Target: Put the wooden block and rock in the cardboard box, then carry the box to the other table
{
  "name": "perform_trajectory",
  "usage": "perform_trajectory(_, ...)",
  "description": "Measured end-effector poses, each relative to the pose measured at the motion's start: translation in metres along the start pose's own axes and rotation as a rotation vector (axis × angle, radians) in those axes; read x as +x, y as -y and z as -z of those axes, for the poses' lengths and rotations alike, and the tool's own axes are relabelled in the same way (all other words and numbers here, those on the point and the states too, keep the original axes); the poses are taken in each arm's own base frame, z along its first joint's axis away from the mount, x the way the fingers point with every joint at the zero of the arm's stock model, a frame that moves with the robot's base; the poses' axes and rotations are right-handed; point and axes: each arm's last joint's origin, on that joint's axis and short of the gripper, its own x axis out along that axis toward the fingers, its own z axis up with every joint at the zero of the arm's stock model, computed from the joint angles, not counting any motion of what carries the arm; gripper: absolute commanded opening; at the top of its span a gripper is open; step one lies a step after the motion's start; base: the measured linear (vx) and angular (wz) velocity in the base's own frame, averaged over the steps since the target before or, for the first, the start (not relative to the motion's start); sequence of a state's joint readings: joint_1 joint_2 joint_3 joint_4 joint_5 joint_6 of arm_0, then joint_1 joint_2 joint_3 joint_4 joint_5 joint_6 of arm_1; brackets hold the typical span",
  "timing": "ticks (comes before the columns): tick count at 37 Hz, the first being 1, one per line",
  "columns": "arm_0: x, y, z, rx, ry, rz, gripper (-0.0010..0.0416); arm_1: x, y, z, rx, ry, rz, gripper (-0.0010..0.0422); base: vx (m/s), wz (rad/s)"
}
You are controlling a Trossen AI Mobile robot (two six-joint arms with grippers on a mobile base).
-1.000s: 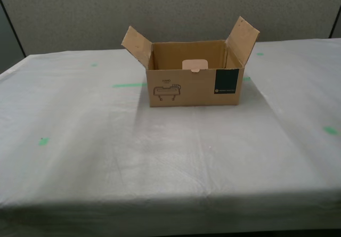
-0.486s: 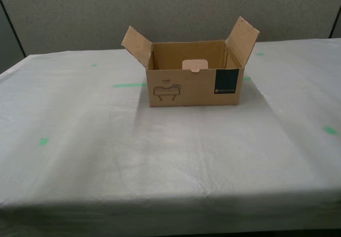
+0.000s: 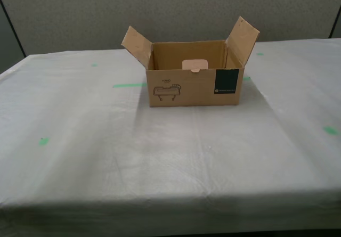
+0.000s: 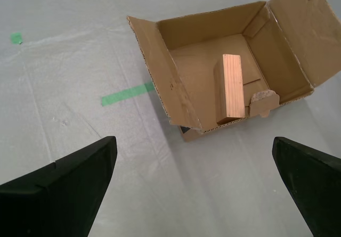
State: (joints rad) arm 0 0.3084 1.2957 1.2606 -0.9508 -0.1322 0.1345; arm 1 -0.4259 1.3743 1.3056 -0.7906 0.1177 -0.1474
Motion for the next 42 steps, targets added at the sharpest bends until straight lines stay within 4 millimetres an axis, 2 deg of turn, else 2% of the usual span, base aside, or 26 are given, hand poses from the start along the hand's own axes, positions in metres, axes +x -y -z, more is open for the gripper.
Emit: perform_trajectory(42,0.0000,0.0001,0.0000,0.000,0.000,0.000,0.0394,0.0000,0.0000,0.0000,0.000,0.000,0.000,0.0400,0.000,0.000)
